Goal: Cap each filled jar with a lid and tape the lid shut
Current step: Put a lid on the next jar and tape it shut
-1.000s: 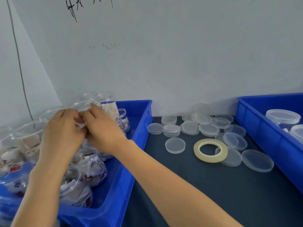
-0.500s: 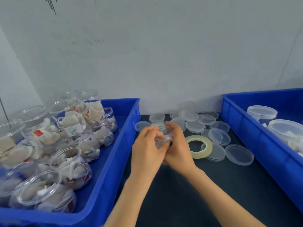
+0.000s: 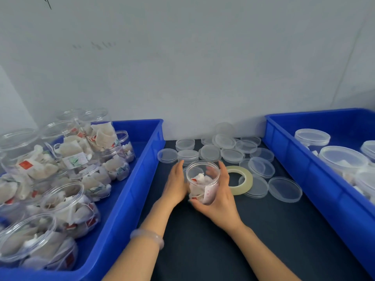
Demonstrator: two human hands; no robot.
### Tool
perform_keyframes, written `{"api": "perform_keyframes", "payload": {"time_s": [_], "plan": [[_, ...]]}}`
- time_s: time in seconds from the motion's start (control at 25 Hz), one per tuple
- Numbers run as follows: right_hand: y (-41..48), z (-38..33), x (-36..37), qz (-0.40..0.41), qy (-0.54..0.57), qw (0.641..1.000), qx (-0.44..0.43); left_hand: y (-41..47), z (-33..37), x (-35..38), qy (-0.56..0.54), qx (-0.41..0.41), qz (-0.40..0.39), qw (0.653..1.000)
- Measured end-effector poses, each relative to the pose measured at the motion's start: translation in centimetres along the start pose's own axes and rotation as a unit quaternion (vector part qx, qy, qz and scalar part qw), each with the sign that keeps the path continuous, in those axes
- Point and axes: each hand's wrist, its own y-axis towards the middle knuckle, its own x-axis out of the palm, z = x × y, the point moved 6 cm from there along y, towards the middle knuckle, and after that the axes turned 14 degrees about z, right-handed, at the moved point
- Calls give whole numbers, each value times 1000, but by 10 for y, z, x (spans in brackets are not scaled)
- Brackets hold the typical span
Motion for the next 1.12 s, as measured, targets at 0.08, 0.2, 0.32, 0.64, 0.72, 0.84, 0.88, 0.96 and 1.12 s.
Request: {"api": "perform_keyframes", "payload": {"time_s": [0.08, 0.2, 0.32, 0.64, 0.72, 0.84, 0.88, 0.96, 1.12], "plan": [[1, 6, 3, -21, 10, 999, 25, 11, -6, 14, 33, -9, -56, 998], [3, 9, 2, -28, 19, 999, 35, 11, -3, 14, 23, -3, -12, 1000], [2, 12, 1, -21, 29, 998, 50, 6, 3, -17, 33, -1, 73, 997], [3, 13, -1, 2, 19, 998, 59, -47, 101, -106, 264, 359, 118, 887], [3, 15, -2, 1, 29, 998, 63, -45, 117, -105, 264, 361, 93, 889], [3, 15, -2, 4, 33, 997, 66, -34, 122, -89, 163, 293, -38, 941], [3, 13, -3, 6, 28, 998, 63, -32, 123, -78, 139, 273, -83, 948], [3, 11, -4, 9, 24, 998, 57, -32, 124, -58, 131, 267, -134, 945], [3, 12, -4, 12, 30, 998, 58, -32, 116, -38, 184, 255, -111, 943]]}}
